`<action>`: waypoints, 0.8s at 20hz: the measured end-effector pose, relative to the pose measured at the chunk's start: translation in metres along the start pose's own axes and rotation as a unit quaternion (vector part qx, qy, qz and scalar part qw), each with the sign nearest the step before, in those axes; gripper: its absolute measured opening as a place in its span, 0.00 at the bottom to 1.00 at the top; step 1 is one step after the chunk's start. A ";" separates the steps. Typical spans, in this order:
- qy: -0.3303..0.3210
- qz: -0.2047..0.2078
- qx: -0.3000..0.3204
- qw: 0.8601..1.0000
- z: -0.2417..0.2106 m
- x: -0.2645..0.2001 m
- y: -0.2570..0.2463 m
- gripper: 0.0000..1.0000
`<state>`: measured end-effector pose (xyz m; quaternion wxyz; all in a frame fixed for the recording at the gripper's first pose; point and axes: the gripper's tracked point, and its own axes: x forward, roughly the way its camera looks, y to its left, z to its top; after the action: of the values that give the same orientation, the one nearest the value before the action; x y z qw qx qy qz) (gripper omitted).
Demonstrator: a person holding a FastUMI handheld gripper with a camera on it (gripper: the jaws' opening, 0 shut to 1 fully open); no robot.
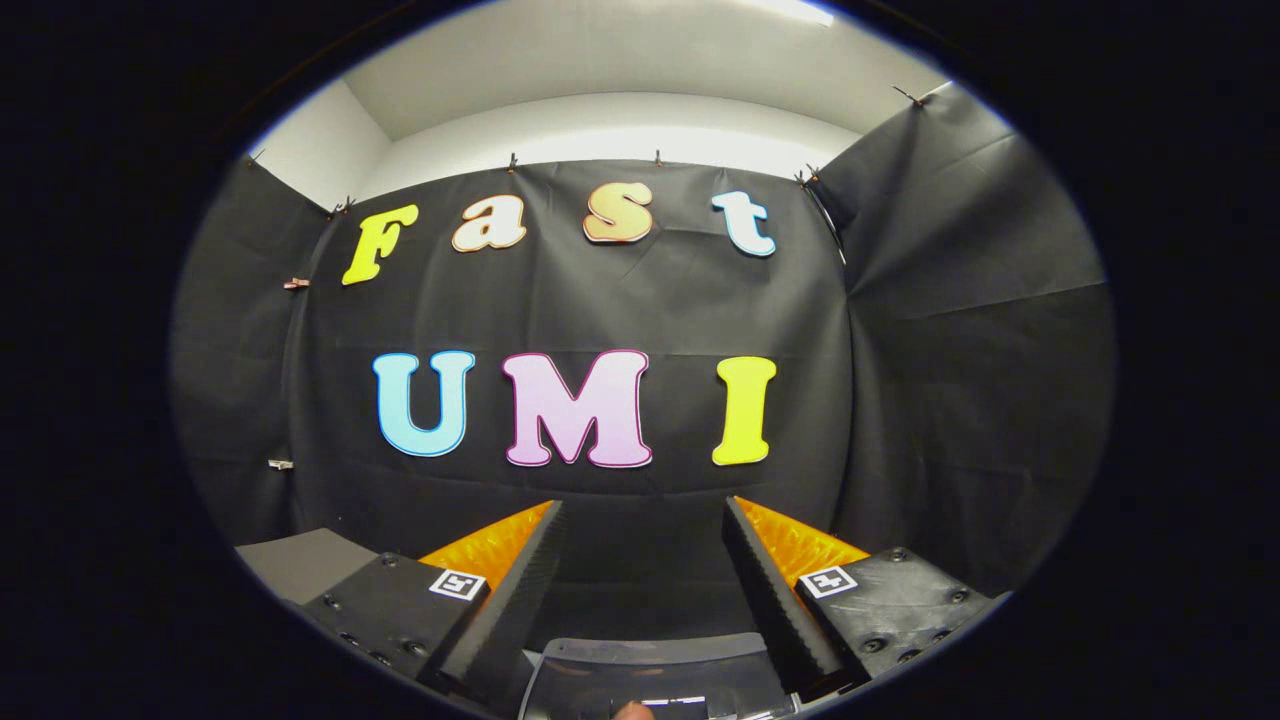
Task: Put the clothes into the washing machine and then close the washing machine lid.
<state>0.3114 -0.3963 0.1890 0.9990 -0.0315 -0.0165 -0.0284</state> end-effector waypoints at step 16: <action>0.005 0.011 -0.004 1.000 0.000 -0.007 0.005 0.98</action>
<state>0.3043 -0.3905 0.1889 0.9991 -0.0355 -0.0114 -0.0177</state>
